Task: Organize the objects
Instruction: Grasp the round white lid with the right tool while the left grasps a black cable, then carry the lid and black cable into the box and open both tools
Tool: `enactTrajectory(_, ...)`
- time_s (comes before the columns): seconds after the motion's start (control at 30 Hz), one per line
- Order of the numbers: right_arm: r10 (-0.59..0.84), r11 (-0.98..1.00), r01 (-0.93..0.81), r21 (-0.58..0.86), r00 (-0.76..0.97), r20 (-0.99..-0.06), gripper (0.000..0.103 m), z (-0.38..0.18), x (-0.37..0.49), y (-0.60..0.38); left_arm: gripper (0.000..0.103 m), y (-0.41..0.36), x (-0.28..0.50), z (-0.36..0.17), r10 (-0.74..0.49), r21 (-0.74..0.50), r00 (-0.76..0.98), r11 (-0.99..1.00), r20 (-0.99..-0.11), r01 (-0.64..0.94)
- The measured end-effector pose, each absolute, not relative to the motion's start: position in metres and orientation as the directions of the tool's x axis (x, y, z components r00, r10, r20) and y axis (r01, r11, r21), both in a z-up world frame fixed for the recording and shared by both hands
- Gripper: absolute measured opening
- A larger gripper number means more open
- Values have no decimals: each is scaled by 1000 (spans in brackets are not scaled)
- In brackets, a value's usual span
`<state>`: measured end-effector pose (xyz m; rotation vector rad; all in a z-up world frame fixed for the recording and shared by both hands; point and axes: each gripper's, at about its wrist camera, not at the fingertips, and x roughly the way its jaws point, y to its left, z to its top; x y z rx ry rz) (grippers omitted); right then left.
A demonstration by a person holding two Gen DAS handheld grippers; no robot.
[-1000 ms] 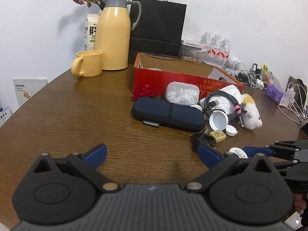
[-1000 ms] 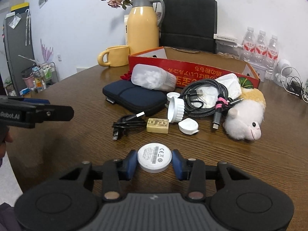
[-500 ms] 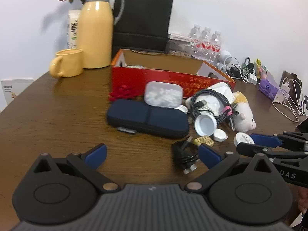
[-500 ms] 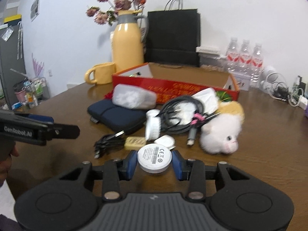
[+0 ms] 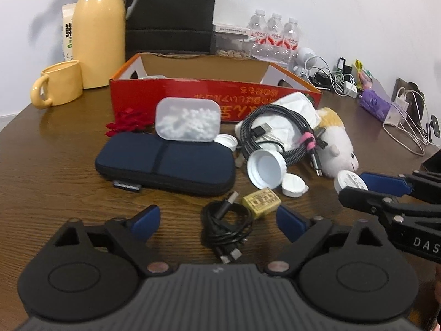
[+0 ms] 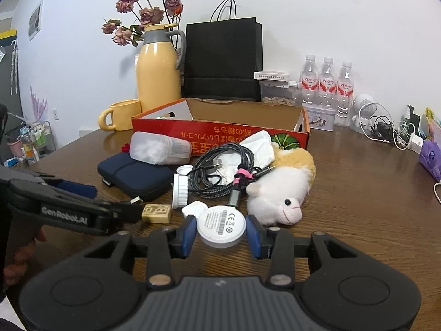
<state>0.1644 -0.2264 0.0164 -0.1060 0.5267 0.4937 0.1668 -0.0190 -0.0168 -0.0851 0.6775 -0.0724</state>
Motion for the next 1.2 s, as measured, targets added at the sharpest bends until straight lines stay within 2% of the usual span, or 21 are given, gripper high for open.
enactTrajectory(0.03, 426, 877, -479, 29, 750, -506, 38, 16, 165, -226, 85, -20, 167, -18, -97, -103, 775, 994, -625, 42)
enactTrajectory(0.1, 428, 877, -480, 31, 749, -506, 38, 16, 166, -226, 73, -21, 168, -19, -104, -106, 769, 993, -631, 47)
enactTrajectory(0.13, 429, 876, -481, 32, 748, -507, 38, 15, 166, -226, 71, -22, 167, -20, -100, -101, 771, 994, -629, 47)
enactTrajectory(0.2, 430, 876, -481, 33, 747, -508, 38, 14, 167, -226, 53, -23, 166, -19, -100, -96, 773, 994, -626, 51)
enactTrajectory(0.27, 431, 875, -483, 33, 746, -509, 38, 14, 167, -226, 41, -25, 165, -19, -99, -94, 773, 994, -627, 52)
enactTrajectory(0.67, 435, 871, -491, 26, 745, -505, 38, 15, 166, -223, 39, -21, 157, -5, -109, -105, 808, 993, -579, 59)
enactTrajectory(1.2, 444, 860, -504, -77, 814, -374, 38, 62, 207, -194, 39, -8, 208, 70, -48, -90, 926, 996, -374, 15)
